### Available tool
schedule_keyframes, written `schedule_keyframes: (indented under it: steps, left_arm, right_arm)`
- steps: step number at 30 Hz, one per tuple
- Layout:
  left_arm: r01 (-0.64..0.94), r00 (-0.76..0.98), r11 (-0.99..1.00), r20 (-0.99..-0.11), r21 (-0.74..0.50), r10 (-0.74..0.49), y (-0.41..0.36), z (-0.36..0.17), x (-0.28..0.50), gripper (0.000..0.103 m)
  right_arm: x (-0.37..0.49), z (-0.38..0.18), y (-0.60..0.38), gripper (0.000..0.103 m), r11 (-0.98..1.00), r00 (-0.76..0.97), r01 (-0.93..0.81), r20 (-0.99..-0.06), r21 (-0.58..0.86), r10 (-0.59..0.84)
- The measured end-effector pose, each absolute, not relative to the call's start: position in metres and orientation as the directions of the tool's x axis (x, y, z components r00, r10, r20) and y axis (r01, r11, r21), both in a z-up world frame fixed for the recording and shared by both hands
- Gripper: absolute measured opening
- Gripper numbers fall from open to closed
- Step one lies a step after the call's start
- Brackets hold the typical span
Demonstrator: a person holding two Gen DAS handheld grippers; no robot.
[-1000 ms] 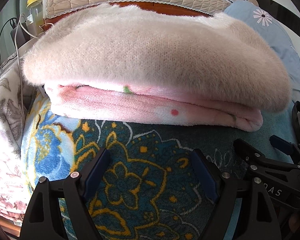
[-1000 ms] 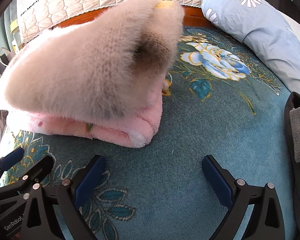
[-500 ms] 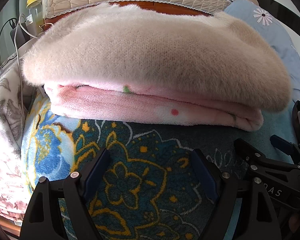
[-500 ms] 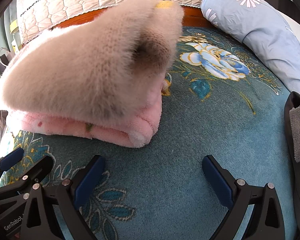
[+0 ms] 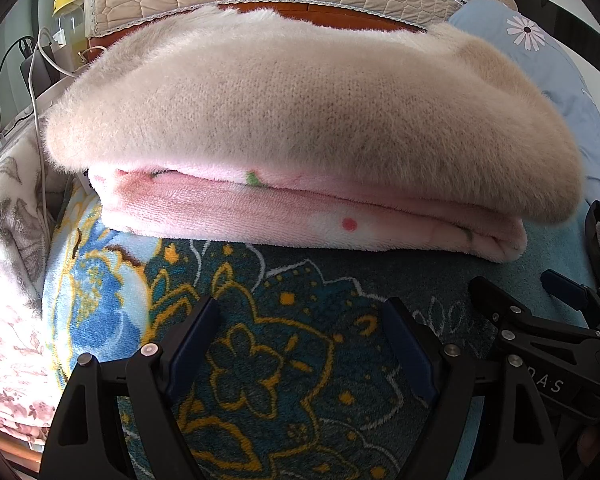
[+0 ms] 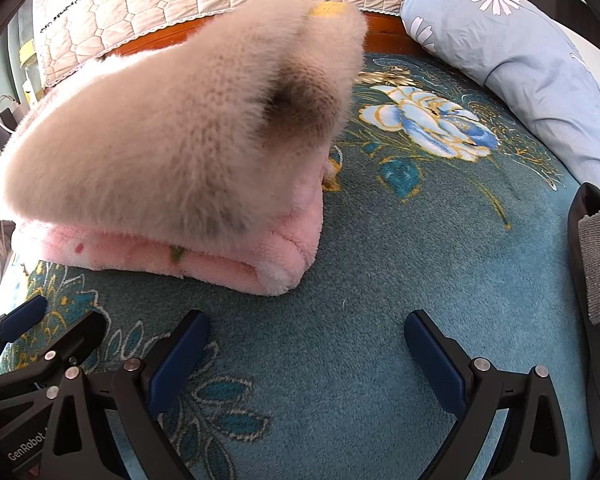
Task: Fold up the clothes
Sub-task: 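Open both grippers and withdraw from the stacked sweater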
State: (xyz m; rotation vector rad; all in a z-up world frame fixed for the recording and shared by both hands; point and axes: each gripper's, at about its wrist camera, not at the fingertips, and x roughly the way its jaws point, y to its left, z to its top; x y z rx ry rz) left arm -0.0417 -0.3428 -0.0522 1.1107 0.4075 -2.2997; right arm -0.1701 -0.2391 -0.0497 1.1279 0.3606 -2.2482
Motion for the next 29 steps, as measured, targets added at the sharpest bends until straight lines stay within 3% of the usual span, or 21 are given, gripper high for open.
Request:
schedule_keyframes:
  steps: [29]
  left_arm:
    - [0.595, -0.507, -0.803, -0.79, -0.032, -0.344, -0.3391, -0.0537, -0.0509, 0.084]
  right_arm:
    - [-0.1697, -0.049, -0.2378, 0.1, -0.788, -0.464, 0.616, -0.795, 0.028, -0.391]
